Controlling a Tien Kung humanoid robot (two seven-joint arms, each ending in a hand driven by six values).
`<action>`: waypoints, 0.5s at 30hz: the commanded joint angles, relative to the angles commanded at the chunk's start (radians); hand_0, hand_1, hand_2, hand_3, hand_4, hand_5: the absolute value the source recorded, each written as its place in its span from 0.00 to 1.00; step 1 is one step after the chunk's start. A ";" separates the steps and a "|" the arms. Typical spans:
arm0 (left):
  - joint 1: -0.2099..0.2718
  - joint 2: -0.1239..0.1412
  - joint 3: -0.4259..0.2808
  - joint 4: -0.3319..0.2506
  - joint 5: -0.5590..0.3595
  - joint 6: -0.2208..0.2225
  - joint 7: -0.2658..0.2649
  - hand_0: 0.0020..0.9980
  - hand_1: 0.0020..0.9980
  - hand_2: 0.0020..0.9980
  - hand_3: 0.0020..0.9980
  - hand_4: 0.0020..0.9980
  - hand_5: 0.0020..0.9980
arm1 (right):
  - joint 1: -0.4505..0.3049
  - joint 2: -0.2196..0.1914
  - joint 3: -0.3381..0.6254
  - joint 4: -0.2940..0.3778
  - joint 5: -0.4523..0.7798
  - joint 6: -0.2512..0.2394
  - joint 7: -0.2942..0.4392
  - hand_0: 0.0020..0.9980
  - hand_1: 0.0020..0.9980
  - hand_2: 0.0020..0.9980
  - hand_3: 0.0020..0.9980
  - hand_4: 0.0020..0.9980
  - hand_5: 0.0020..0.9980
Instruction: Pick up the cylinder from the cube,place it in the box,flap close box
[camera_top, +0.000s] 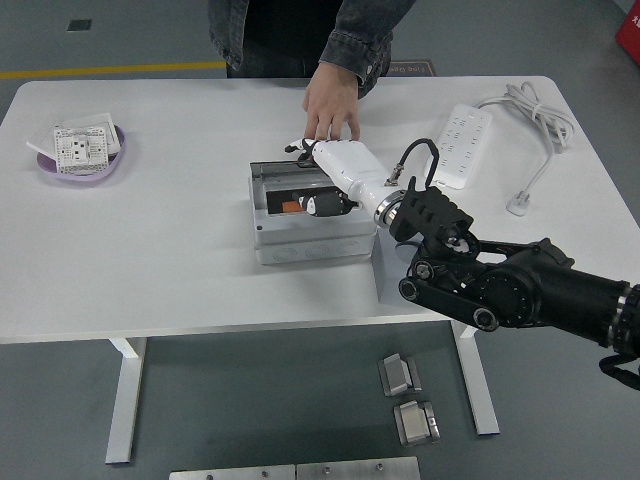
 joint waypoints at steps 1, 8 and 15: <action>0.000 0.000 -0.001 0.000 0.000 0.000 0.000 0.73 0.74 0.70 0.82 0.72 0.41 | -0.007 -0.005 0.001 0.011 -0.005 0.001 -0.002 0.73 0.69 0.74 0.85 0.70 0.26; 0.002 -0.002 -0.001 0.000 -0.002 0.000 0.000 0.73 0.74 0.70 0.82 0.72 0.41 | -0.046 -0.030 0.010 0.065 -0.037 0.008 -0.022 0.73 0.68 0.74 0.86 0.69 0.26; 0.003 -0.004 0.004 0.001 -0.008 0.000 0.000 0.73 0.74 0.70 0.82 0.72 0.41 | -0.081 -0.039 0.049 0.075 -0.058 0.009 -0.033 0.72 0.67 0.74 0.87 0.70 0.27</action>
